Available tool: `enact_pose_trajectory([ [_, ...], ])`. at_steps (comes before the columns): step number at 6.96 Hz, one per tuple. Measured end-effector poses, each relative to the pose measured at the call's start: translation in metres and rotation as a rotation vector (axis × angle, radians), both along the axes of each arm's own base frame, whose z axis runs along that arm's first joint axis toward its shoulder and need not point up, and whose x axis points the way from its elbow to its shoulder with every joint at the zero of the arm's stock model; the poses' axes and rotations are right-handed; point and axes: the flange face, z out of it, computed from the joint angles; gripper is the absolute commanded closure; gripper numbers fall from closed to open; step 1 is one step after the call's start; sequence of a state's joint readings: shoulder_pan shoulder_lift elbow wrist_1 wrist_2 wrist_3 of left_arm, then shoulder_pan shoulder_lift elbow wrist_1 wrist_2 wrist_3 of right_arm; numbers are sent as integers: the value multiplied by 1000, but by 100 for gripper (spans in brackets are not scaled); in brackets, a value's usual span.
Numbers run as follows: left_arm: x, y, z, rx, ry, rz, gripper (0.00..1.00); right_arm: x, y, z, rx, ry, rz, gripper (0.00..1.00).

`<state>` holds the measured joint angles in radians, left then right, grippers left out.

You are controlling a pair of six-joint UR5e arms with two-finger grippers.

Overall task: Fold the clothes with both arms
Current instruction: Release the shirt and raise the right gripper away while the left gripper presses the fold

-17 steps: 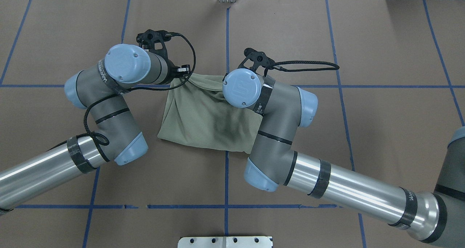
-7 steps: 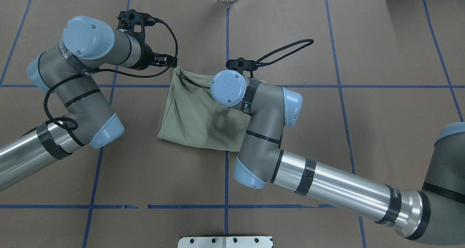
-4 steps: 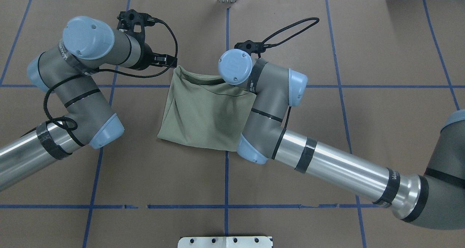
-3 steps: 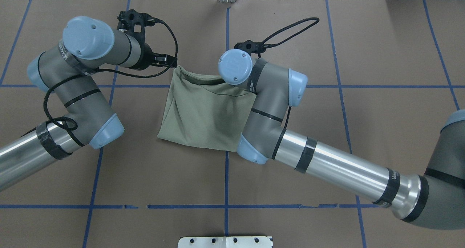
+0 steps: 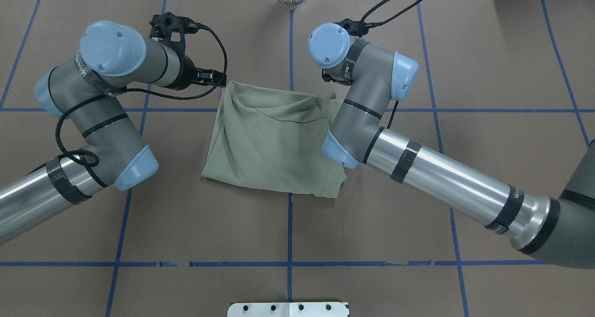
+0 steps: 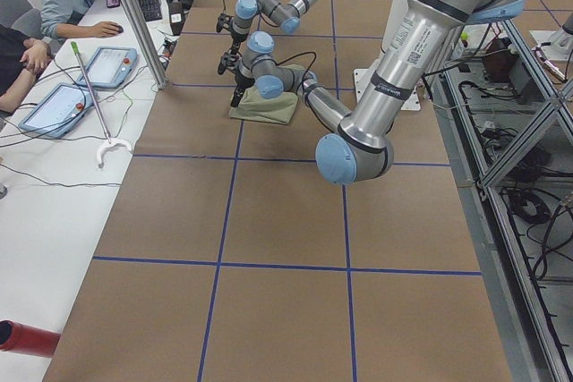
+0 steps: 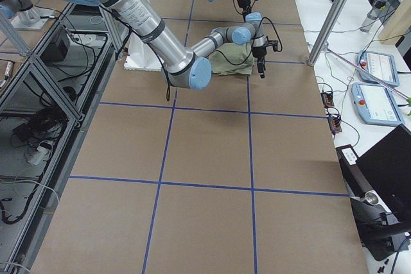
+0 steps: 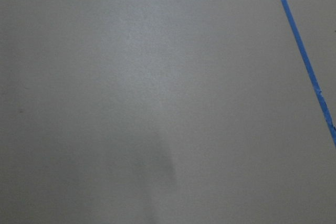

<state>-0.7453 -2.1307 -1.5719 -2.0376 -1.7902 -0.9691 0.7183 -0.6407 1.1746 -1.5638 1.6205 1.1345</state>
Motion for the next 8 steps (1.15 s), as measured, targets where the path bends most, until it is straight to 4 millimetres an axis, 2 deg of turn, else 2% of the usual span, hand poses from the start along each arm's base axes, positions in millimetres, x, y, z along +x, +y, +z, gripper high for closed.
enact_pose_trajectory([
  [1, 18, 12, 3, 3, -17, 10, 0, 6, 5, -26, 4, -60, -22, 0],
  [2, 42, 29, 10, 9, -43, 21, 0, 11, 12, -41, 10, -98, -38, 0],
  [3, 61, 41, 19, 9, -70, 30, 0, 13, 15, -49, 15, -117, -45, 0],
  [4, 74, 44, 30, 4, -98, 30, 0, 14, 17, -52, 17, -124, -48, 0],
  [5, 86, 41, 39, -3, -124, 30, 0, 14, 18, -53, 17, -126, -50, 0],
  [6, 95, 29, 45, -14, -146, 20, 0, 14, 18, -53, 18, -127, -50, 0],
  [8, 85, -18, 62, -43, -178, -38, 0, 14, 18, -51, 17, -126, -50, 0],
])
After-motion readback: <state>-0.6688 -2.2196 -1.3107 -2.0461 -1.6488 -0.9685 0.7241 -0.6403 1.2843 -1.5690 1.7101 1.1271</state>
